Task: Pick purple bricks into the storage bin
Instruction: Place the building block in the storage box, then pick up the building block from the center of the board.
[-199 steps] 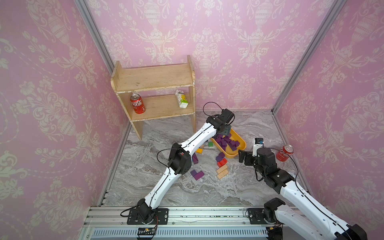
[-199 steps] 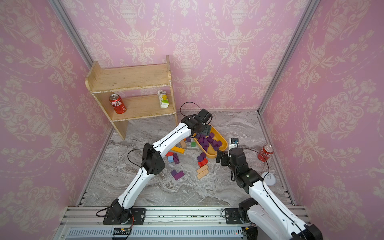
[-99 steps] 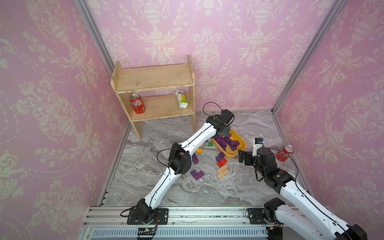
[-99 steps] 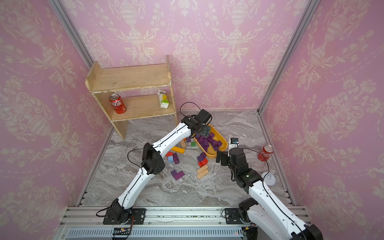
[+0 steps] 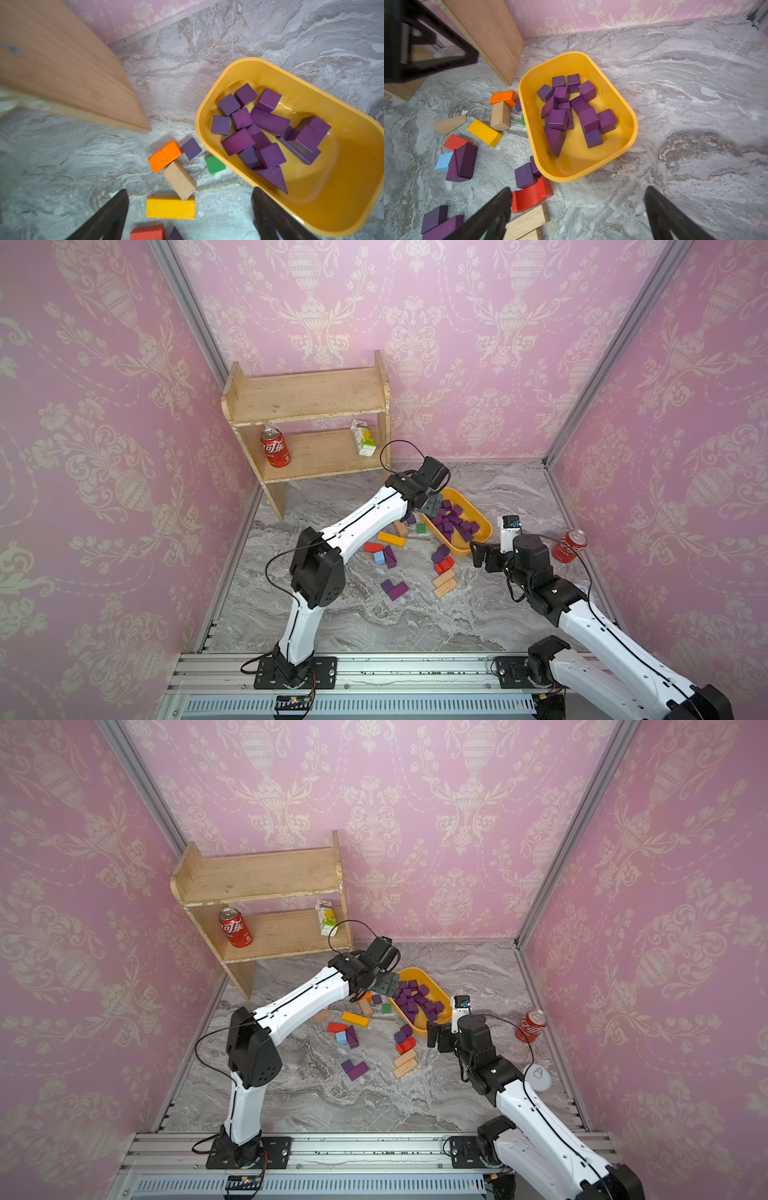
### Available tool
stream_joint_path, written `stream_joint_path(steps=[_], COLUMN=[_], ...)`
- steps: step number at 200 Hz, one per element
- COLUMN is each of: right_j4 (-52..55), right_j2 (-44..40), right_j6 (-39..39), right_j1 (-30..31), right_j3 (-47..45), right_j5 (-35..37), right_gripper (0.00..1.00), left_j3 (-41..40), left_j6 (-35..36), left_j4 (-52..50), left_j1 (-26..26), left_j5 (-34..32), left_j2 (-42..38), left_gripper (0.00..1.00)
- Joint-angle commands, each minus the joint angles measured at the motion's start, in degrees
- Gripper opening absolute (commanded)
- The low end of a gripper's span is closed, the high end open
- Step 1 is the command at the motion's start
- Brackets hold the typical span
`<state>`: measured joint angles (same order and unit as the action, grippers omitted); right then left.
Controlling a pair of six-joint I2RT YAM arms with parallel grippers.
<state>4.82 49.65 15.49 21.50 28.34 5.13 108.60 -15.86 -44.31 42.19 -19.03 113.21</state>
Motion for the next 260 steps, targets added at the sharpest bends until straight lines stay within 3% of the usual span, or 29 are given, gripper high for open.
stream_joint_path(steps=[1,44,85,140,181,207,228,260], right_j4=[-1.27,1.36,7.08,8.9,10.68,11.81,14.68,16.88], right_j2=[4.44,15.25,20.2,24.32,28.84,31.49,34.05,36.68], right_j6=[-2.2,-4.12,-7.52,-7.83,-8.44,-8.08,-7.14,-5.92], right_j1=[1.59,8.29,13.9,16.1,19.53,20.11,20.15,20.06], right_j3=[3.31,11.03,14.6,15.71,18.0,19.95,22.99,25.42], right_j5=[-5.12,-8.71,-12.62,-19.8,-21.55,-19.01,-12.02,-5.65], right_gripper=[1.0,1.0,1.0,0.97,0.82,0.77,0.7,0.69], left_j3=[-11.1,-38.39,-51.51,-57.34,-58.84,-59.19,-59.12,-59.86], left_j6=[2.26,1.24,-1.98,-3.2,-3.7,-2.87,-2.71,-3.02], left_j4=[7.2,18.37,21.19,23.86,26.05,27.45,28.12,29.51], left_j1=[-0.53,-0.88,-0.88,-0.88,-0.84,-0.88,-0.9,-1.02], left_j5=[-4.9,-6.89,-8.6,-9.75,-9.98,-10.31,-10.09,-11.04], left_j2=[-9.94,-30.42,-42.09,-47.27,-46.14,-45.21,-44.37,-44.3], left_gripper=[0.95,0.98,0.99,0.99,0.99,0.99,0.99,0.99])
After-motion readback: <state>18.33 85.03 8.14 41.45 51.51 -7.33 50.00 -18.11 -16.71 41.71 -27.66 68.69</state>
